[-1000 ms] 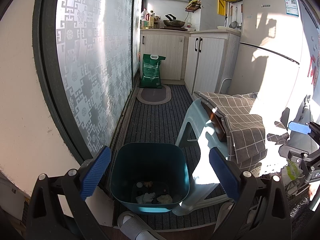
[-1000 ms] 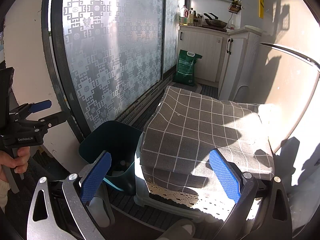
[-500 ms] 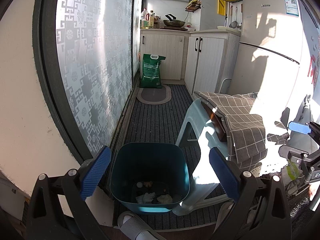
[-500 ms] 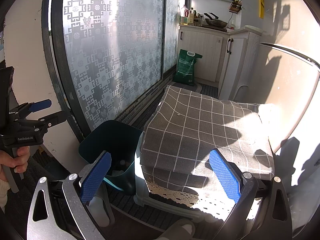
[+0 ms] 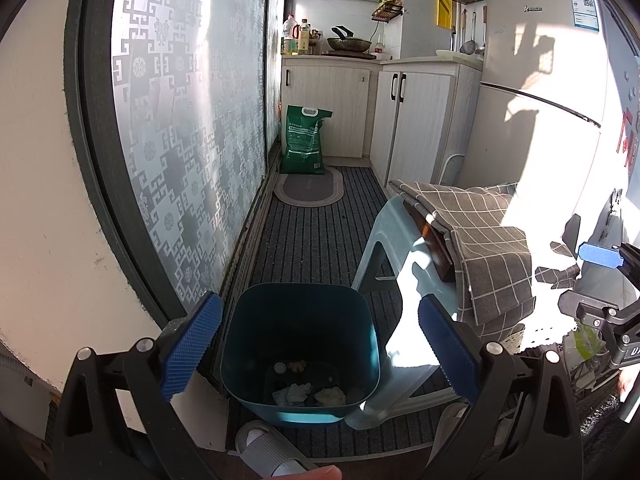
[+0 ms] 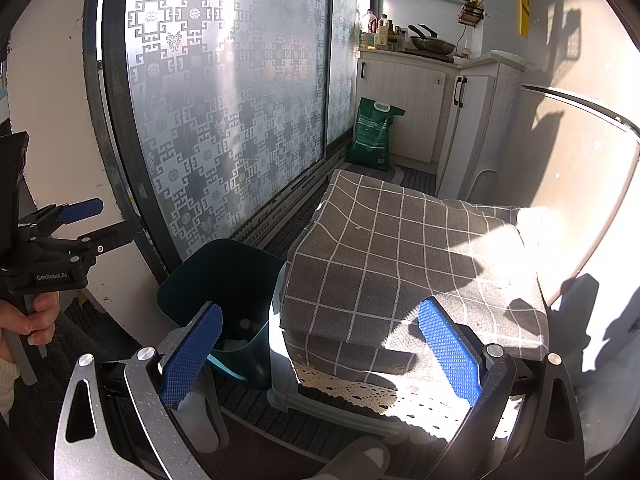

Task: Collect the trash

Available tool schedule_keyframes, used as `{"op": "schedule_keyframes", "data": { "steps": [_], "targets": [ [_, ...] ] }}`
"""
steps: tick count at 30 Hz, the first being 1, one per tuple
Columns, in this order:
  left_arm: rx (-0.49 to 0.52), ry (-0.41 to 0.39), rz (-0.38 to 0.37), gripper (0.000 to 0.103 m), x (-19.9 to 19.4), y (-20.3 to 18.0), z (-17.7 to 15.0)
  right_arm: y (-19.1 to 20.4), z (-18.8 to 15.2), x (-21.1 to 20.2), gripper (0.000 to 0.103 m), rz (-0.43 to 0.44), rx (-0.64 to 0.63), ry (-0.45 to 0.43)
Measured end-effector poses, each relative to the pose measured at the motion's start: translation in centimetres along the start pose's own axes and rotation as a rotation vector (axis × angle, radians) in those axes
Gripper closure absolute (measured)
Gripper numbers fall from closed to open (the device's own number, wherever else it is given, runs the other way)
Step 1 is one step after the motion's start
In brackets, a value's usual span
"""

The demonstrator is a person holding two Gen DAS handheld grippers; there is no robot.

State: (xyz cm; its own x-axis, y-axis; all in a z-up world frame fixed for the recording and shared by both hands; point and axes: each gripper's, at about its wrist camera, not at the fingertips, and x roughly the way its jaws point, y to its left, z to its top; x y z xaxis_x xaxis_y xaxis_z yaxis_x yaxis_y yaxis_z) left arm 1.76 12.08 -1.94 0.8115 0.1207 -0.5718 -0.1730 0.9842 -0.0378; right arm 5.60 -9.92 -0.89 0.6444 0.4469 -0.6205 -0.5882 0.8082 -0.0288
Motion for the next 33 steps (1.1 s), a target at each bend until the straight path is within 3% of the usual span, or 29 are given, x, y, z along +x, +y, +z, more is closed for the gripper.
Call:
{"op": "schedule_keyframes", "data": {
  "steps": [9,17,33],
  "targets": [
    [-0.021,0.002,-0.022,0.003,0.06,0.17,-0.02,-0.11,-0.08,0.00,0.004,0.000,-0.001,0.001],
    [-0.031,0.004,0.011,0.003,0.13,0.30,0.02,-0.06,-0.07,-0.01,0.004,0.000,-0.003,0.001],
    [-0.029,0.005,0.008,0.003,0.07,0.20,-0.02,0.01,-0.02,-0.03,0.003,-0.001,-0.004,0.001]
  ]
}}
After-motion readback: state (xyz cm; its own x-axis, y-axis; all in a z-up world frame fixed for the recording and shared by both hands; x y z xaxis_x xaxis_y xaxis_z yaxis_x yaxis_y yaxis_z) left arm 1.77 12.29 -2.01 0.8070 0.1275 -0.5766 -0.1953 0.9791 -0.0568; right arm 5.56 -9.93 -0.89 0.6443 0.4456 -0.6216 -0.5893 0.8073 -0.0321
